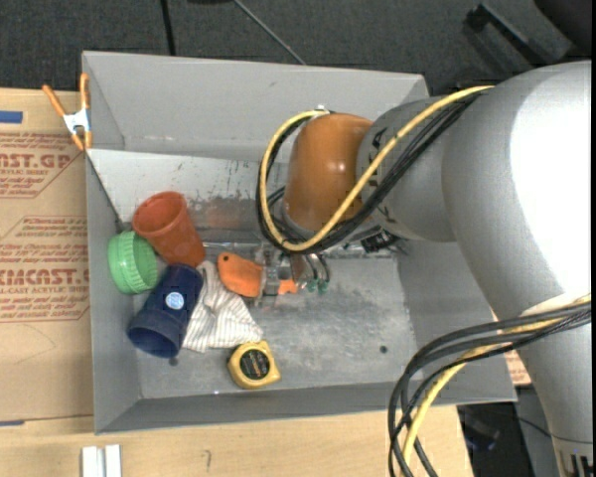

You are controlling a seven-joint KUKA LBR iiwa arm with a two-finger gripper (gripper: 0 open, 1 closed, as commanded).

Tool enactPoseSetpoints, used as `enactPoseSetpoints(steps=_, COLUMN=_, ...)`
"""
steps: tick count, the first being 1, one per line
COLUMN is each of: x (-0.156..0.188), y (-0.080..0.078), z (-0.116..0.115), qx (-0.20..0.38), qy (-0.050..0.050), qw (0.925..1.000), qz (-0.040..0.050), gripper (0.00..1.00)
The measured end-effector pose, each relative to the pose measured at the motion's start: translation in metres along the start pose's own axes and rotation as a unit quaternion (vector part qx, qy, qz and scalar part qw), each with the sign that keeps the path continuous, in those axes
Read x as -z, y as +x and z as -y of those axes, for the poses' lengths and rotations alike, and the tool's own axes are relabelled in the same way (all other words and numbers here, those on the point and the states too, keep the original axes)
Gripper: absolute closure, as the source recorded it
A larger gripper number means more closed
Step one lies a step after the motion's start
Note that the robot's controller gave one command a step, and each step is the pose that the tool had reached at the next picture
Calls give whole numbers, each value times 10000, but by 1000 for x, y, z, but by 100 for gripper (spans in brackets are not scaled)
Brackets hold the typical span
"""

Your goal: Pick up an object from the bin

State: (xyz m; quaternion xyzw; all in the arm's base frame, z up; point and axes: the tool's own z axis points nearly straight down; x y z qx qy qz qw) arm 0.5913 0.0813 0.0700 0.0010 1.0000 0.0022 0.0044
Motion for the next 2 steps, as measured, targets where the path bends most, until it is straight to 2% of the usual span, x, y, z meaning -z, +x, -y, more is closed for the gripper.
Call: enactPoseSetpoints(steps=2, x=4, y=2, z=0, qx=-1, qy=4, qw=10000, qz=-32, gripper=100)
